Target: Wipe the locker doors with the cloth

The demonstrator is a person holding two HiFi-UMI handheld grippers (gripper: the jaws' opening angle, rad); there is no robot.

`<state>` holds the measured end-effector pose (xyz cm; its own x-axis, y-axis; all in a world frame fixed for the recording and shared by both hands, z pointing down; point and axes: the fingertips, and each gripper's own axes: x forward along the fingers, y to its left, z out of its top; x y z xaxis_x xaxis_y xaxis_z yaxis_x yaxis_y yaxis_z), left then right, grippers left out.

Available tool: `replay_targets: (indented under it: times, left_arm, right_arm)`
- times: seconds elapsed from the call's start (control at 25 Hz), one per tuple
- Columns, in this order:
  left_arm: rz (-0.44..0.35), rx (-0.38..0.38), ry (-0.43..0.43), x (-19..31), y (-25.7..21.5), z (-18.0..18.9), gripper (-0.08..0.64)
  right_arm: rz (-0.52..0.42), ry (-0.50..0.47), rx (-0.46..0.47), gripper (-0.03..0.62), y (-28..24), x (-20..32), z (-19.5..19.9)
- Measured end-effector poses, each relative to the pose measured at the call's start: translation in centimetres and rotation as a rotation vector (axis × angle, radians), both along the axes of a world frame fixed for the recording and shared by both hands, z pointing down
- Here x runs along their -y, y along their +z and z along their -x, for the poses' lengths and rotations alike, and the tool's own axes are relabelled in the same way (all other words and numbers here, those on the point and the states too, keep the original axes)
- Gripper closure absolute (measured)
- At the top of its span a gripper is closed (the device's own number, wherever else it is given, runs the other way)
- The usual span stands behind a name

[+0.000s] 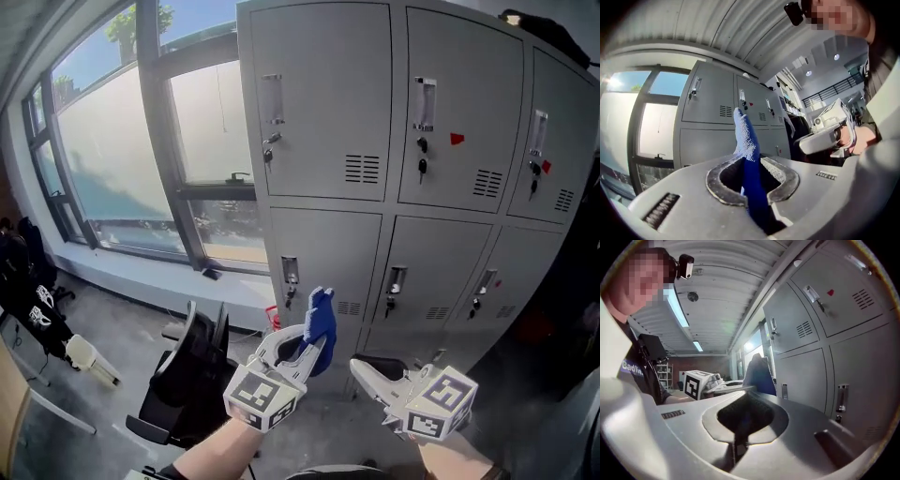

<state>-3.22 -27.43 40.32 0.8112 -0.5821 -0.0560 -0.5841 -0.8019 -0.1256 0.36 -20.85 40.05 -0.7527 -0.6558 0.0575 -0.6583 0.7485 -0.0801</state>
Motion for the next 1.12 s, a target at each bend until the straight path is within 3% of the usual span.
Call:
replay_targets:
  times: [0.24,0.36,1.12]
  left_arm:
    - [0.132,-0.061,0.140,-4.3,2.8,2.4,0.500]
    - [0.172,-0.080,0.167,-5.9,3.2,2.8,0.500]
    - [0.205,-0.068,0.124,-9.0,3.1,-1.8,0.500]
  right_arm:
    - [-0.049,0.119,-0.078,0.586,3.3,-1.3,3.6]
    - [-0.078,0.144,-0.098,0.586,3.8,-2.2,4.2]
    - [-0.094,0.122,-0.047,0.587,3.2,-3.5,-1.5]
